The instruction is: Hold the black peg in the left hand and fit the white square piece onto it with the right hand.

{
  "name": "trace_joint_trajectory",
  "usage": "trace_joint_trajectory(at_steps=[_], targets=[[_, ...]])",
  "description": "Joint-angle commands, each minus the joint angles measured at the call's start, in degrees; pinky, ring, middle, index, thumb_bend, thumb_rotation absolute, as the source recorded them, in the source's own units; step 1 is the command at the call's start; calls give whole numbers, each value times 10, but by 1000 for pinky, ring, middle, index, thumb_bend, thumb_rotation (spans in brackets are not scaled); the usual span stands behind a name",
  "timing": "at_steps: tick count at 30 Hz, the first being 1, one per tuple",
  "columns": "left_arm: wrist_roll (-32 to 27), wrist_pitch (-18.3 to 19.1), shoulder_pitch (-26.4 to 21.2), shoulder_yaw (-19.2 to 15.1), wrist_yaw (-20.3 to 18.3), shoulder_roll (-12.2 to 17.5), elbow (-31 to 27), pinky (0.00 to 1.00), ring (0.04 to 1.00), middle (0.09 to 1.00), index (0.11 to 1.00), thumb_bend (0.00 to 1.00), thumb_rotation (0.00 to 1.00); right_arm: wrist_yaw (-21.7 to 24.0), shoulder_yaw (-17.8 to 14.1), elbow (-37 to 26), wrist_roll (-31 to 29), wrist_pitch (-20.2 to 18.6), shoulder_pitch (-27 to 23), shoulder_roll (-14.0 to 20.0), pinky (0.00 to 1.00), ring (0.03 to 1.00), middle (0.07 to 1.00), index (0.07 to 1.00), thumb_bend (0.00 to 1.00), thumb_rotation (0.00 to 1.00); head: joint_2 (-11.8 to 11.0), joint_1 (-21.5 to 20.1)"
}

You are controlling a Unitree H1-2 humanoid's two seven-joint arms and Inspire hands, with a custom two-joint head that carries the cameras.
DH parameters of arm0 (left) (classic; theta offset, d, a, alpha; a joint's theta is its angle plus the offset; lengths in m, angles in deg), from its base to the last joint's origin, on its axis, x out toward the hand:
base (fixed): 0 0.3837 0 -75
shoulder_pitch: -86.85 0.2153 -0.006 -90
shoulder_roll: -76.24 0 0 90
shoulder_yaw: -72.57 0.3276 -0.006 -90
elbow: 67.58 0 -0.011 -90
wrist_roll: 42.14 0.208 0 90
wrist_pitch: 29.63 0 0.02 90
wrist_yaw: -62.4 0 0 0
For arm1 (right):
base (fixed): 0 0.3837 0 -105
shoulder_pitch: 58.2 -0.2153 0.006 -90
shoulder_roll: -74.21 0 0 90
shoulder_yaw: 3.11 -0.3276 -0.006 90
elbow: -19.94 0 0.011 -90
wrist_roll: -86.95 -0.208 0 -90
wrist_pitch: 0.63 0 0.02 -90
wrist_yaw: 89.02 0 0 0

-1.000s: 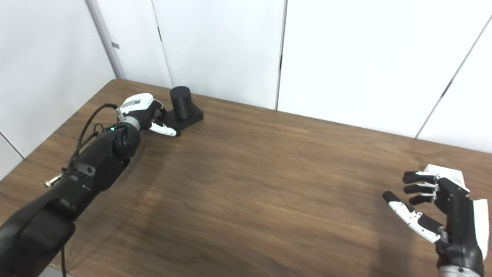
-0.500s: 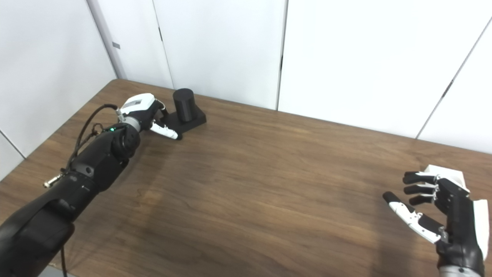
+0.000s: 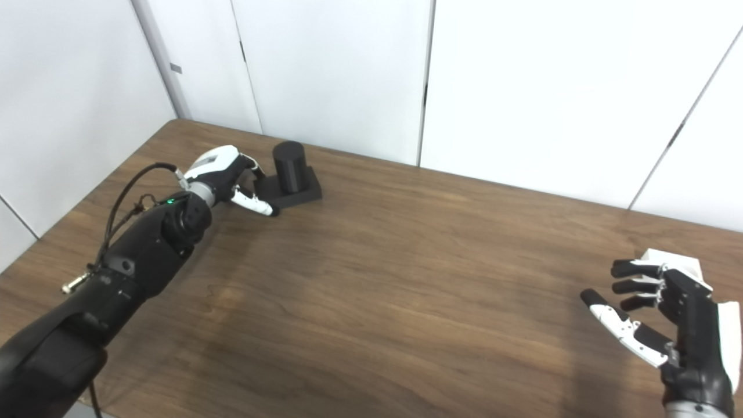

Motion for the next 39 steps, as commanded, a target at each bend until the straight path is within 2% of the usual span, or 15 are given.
trace_joint_trajectory(at_steps=[1, 3, 7, 10, 16, 22, 30, 39], targets=[[-29, -45, 5, 14, -41, -7, -18, 856, 975, 927, 485, 523, 57, -4, -3, -19, -1, 9, -17, 2, 411, 530, 624, 489, 496, 112, 0, 0], [-42, -68, 12, 19, -55, -9, -36, 846, 959, 921, 487, 523, 60, -5, -2, -19, 0, 10, -18, 2, 404, 522, 619, 489, 496, 112, 1, -1], [-47, -82, 28, 30, -73, -17, -82, 797, 939, 910, 487, 523, 64, -6, -3, -17, -2, 12, -19, 1, 400, 519, 618, 489, 496, 112, 2, -1], [-40, -97, 36, 42, -78, -21, -103, 785, 936, 912, 489, 523, 62, 3, -2, -20, -13, 2, -19, 2, 431, 544, 644, 490, 494, 112, 5, -5], [-17, -123, 50, 70, -78, -23, -152, 786, 922, 907, 491, 524, 65, 2, -1, -19, -14, 7, -17, 5, 471, 565, 659, 490, 494, 113, 11, -18], [-1, -155, 59, 85, -72, -29, -174, 767, 912, 901, 489, 524, 66, -4, 0, 1, -6, 37, -16, 12, 456, 565, 661, 491, 495, 113, 17, -38], [16, -173, 69, 111, -91, -39, -226, 787, 918, 901, 490, 523, 67, -14, -1, 36, -3, 85, -19, 21, 443, 562, 650, 491, 496, 113, 26, -62], [55, -201, 67, 157, -110, -60, -232, 797, 911, 892, 491, 523, 71, -20, 0, 51, 3, 107, -21, 21, 421, 545, 655, 492, 496, 113, 41, -100]])
